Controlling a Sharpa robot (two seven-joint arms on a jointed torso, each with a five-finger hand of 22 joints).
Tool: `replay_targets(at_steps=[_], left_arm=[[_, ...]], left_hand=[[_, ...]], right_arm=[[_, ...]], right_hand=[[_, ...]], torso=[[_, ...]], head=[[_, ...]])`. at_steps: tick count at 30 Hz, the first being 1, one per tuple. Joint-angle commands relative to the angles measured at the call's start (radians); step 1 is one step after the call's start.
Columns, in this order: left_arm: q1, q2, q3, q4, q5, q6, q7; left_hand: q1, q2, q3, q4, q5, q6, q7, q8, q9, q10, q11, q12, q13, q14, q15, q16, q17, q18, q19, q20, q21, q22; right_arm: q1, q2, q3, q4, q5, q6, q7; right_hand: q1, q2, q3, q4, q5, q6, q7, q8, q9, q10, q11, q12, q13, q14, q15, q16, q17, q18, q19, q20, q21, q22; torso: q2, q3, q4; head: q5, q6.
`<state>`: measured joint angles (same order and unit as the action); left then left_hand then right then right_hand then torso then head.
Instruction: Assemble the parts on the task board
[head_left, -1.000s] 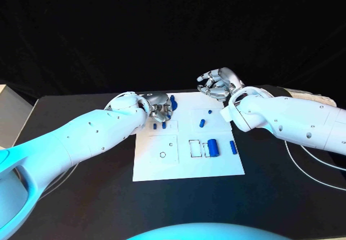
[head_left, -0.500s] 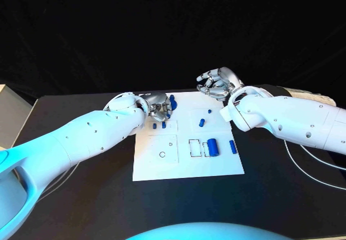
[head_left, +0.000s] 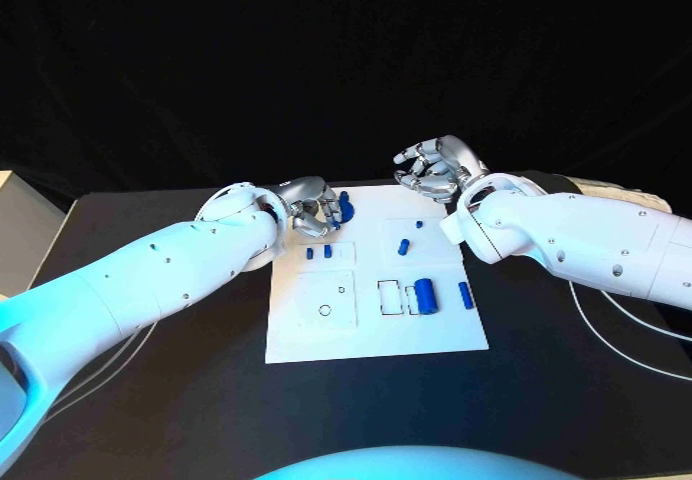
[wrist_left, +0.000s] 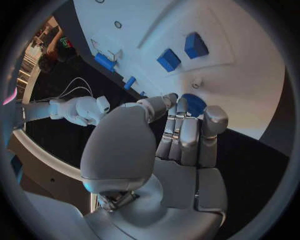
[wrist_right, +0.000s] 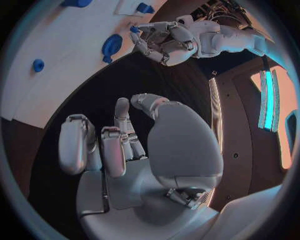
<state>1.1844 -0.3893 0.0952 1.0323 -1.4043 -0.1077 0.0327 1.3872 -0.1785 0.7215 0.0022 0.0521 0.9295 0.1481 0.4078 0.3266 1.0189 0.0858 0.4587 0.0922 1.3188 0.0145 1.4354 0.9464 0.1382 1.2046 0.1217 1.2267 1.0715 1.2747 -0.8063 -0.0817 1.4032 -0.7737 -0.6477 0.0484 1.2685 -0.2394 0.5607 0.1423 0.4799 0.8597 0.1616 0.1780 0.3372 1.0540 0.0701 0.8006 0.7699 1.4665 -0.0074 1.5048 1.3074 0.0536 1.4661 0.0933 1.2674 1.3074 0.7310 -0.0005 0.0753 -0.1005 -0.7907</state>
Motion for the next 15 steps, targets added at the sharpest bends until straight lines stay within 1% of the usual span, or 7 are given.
replay_targets(at_steps=[1,3,5,7,11,13,15], left_arm=[[0.0,-0.014,0.009,0.022,0.05,-0.001,0.0],[0.0,-0.026,0.015,0.035,0.053,0.006,-0.006],[0.0,-0.036,0.019,0.043,0.054,0.014,-0.012],[0.0,-0.044,0.022,0.047,0.054,0.023,-0.019],[0.0,-0.051,0.024,0.044,0.034,0.039,-0.026],[-0.001,-0.052,0.025,0.041,0.019,0.044,-0.027],[-0.003,-0.051,0.025,0.039,-0.001,0.049,-0.028]], left_hand=[[-0.011,-0.002,-0.002,-0.005,-0.001,0.007,0.002,-0.005,0.002,0.007,0.003,-0.009,-0.002,0.006,0.004,0.003,-0.001,-0.014,0.001,0.003,0.003,-0.001],[-0.011,-0.002,-0.002,-0.005,-0.001,0.008,0.002,-0.005,0.002,0.008,0.003,-0.012,-0.002,0.005,0.005,0.003,-0.002,-0.014,0.001,0.003,0.003,-0.001],[-0.012,-0.002,-0.002,-0.005,-0.001,0.008,0.002,-0.006,0.003,0.008,0.004,-0.014,-0.002,0.004,0.005,0.002,-0.005,-0.013,-0.001,0.003,0.001,-0.004],[-0.012,-0.002,-0.003,-0.005,-0.001,0.009,0.002,-0.006,0.004,0.01,0.003,-0.016,-0.002,0.004,0.005,0.002,-0.004,-0.013,-0.001,0.004,0.002,-0.004],[-0.012,-0.001,-0.003,-0.006,-0.001,0.012,0.002,-0.006,0.005,0.013,0.003,-0.019,-0.002,0.003,0.005,0.002,-0.006,-0.013,-0.003,0.004,0.001,-0.005],[-0.012,-0.001,-0.003,-0.006,-0.001,0.012,0.002,-0.007,0.006,0.014,0.003,-0.021,-0.002,0.0,0.005,0.001,-0.013,-0.012,-0.006,0.004,-0.002,-0.008],[-0.011,-0.001,-0.003,-0.007,-0.001,0.012,0.002,-0.008,0.006,0.015,0.003,-0.023,-0.002,-0.001,0.005,0.0,-0.016,-0.011,-0.008,0.004,-0.003,-0.011]], right_arm=[[0.0,-0.002,0.0,0.001,-0.004,0.012,0.001],[0.0,-0.003,0.0,0.001,-0.004,0.012,0.001],[0.0,-0.004,0.0,0.001,-0.004,0.013,0.001],[0.0,-0.005,0.0,0.001,-0.005,0.013,0.001],[0.0,-0.006,0.0,0.001,-0.005,0.013,0.0],[0.0,-0.006,0.0,0.001,-0.005,0.014,0.0],[0.0,-0.006,0.0,0.001,-0.005,0.014,0.001]], right_hand=[[-0.011,-0.001,0.006,0.002,0.004,0.002,0.003,0.006,0.001,-0.004,0.0,-0.004,-0.001,0.073,-0.004,-0.004,0.138,0.015,0.02,-0.009,-0.005,0.005],[-0.011,-0.001,0.006,0.002,0.004,0.002,0.003,0.006,0.001,-0.004,0.0,-0.004,-0.001,0.073,-0.004,-0.004,0.138,0.015,0.02,-0.009,-0.005,0.005],[-0.011,-0.001,0.006,0.002,0.004,0.002,0.003,0.006,0.001,-0.004,0.0,-0.004,-0.001,0.073,-0.004,-0.004,0.138,0.015,0.02,-0.009,-0.005,0.005],[-0.011,-0.001,0.006,0.002,0.004,0.002,0.003,0.006,0.001,-0.004,0.0,-0.004,-0.001,0.073,-0.004,-0.004,0.138,0.015,0.02,-0.009,-0.005,0.005],[-0.013,-0.001,0.006,0.001,0.004,0.001,0.003,0.006,0.001,-0.002,0.0,-0.006,-0.004,0.073,-0.004,-0.004,0.138,0.015,0.02,-0.009,-0.005,0.005],[-0.013,-0.001,0.006,0.001,0.004,0.001,0.003,0.006,0.001,-0.002,0.0,-0.006,-0.004,0.073,-0.004,-0.004,0.138,0.015,0.02,-0.009,-0.005,0.005],[-0.013,-0.001,0.006,0.001,0.004,0.001,0.003,0.006,0.001,-0.002,0.0,-0.006,-0.004,0.073,-0.004,-0.004,0.138,0.015,0.02,-0.009,-0.005,0.005]], torso=[[-0.002,-0.0012,0.003],[-0.004,-0.0021,0.0043],[-0.004,-0.0023,0.0041],[-0.006,-0.0032,0.0061],[-0.005,-0.0036,0.006],[-0.006,-0.0048,0.007],[-0.004,-0.005,0.0056]], head=[[0.001,-0.001],[0.002,-0.001],[0.002,-0.001],[0.001,-0.002],[0.003,-0.003],[0.003,-0.004],[0.005,-0.004]])
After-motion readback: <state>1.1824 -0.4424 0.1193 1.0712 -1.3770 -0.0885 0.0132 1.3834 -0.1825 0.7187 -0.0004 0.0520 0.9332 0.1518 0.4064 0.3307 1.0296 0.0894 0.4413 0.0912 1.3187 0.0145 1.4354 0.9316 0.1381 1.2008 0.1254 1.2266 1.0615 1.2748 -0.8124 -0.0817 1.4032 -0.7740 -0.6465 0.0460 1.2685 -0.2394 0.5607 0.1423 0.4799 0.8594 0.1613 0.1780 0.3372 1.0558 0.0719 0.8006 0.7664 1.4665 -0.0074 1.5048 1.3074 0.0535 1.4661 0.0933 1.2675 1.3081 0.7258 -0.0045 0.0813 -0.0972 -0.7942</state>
